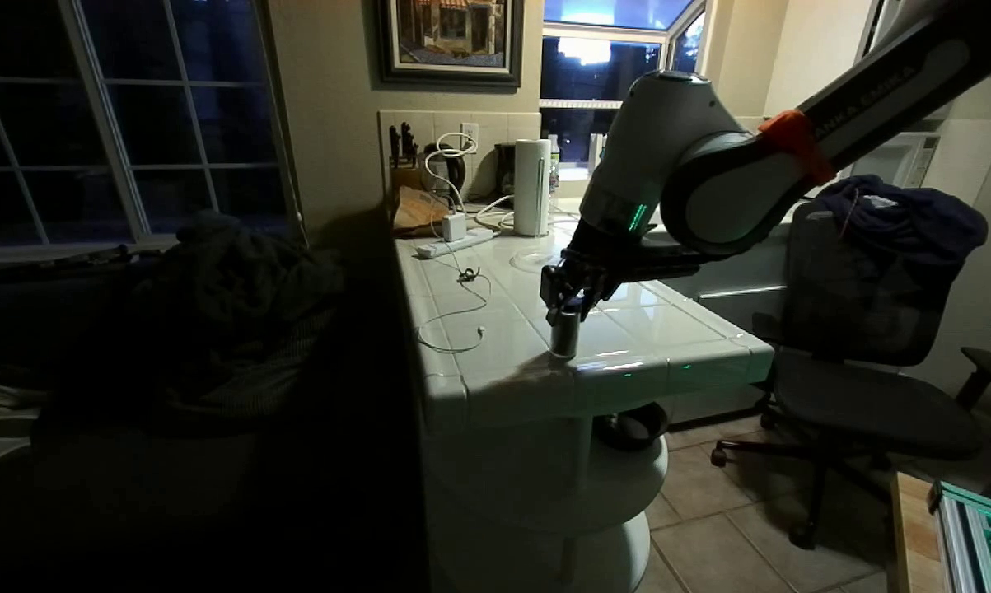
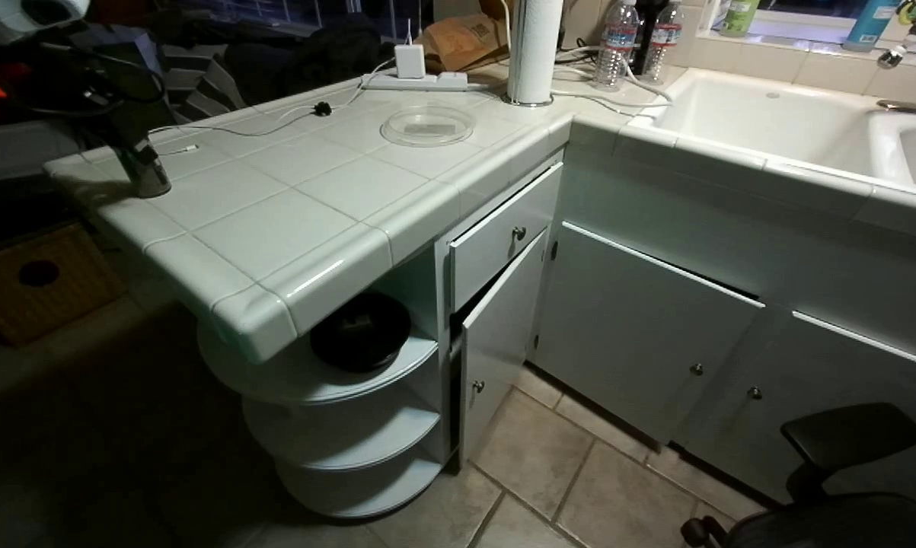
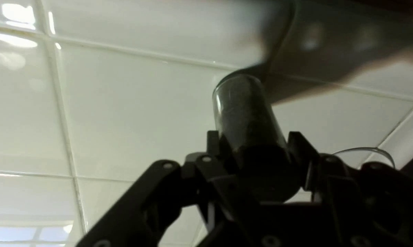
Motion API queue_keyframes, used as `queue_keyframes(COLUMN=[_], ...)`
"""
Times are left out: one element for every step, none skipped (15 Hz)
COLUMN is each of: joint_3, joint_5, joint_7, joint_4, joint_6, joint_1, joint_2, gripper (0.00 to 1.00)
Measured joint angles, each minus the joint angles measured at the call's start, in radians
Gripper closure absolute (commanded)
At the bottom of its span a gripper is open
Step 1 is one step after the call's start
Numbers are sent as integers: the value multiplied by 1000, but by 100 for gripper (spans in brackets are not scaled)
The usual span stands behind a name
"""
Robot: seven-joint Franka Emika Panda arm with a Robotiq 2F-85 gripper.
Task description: Move the jar to the right.
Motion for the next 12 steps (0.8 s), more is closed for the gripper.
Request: queue_keyframes(joint_3=[-3, -6, -9, -12, -17, -22, -33, -48, -64, -79, -91, -100], joint_5=[-12, -23, -33, -41, -48, -50, -59, -73, -94, -114, -131, -134], joint_7=[5, 8, 11, 16, 27, 34, 46, 56, 66, 72, 77, 77], joint_4=[0, 0, 0, 0, 0, 2, 5, 11, 19, 25, 31, 39], joint_6=[18, 32, 41, 42, 42, 42, 41, 36, 25, 11, -9, -36], joint_1=[3, 7, 11, 14, 16, 16, 15, 11, 3, -8, -23, -38], joint_2=[5, 9, 11, 12, 10, 7, -1, -12, -29, -50, -73, -95], gripper=[76, 76, 76, 76, 76, 76, 76, 76, 76, 76, 76, 76])
